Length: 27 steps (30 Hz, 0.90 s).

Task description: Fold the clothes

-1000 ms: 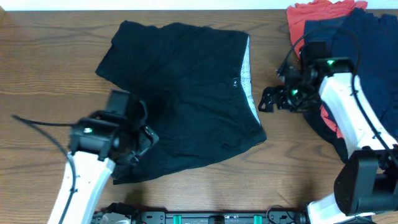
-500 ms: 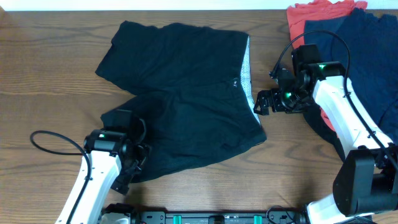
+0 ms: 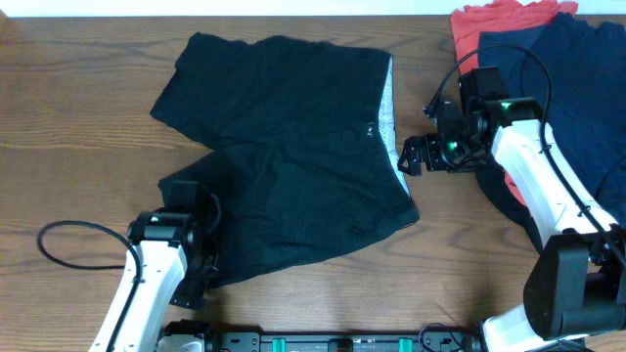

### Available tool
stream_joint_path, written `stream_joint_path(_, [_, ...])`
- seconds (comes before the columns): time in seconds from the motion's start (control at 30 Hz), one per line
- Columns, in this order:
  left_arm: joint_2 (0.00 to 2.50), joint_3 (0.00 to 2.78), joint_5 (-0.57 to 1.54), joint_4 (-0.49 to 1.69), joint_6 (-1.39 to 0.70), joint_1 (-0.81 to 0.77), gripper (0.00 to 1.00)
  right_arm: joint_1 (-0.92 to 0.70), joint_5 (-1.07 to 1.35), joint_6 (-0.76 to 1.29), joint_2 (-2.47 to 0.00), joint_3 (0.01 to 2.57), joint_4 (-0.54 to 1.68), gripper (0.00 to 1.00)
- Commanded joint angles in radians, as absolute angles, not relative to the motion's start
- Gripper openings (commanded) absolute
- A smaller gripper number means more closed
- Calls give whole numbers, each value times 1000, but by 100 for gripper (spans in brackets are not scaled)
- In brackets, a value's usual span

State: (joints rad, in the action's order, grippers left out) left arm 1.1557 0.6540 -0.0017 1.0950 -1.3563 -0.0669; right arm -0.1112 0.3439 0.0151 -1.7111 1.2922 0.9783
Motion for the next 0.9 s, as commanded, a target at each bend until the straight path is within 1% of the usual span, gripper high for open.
stream_joint_path(0.0, [1156,635,10,1112,-1441,-62,84,-118,347,48,-1713,1286,974,99])
stream_joint_path(0.1, [1156,617,9,1116,-1474,-62,84,-119,347,51,-1713,1286,971,99])
stream_joint_path(0.2, [1156,577,7,1105,-1554,-62,84,-119,347,65,-1713,1286,960,98])
stream_joint_path(0.3, [1156,525,7,1056,-1606,-62,83,-119,347,75,-1713,1286,949,97])
stream_joint_path(0.43, [1156,500,6,987,-1621,-62,80,-119,342,96,-1713,1286,933,94])
stream_joint_path(0.6, [1156,499,-72,954,-1621,-62,72,-119,333,135,-1713,1285,923,92])
stream_joint_path(0.67, [1156,497,-106,954,-1621,-62,64,-119,325,149,-1713,1280,923,91])
stream_joint_path(0.7, [1156,492,-115,947,-1621,-62,63,-119,324,154,-1713,1278,923,91])
stream_joint_path(0.87, [1156,461,-118,925,-1622,-62,63,-119,321,164,-1713,1265,920,91])
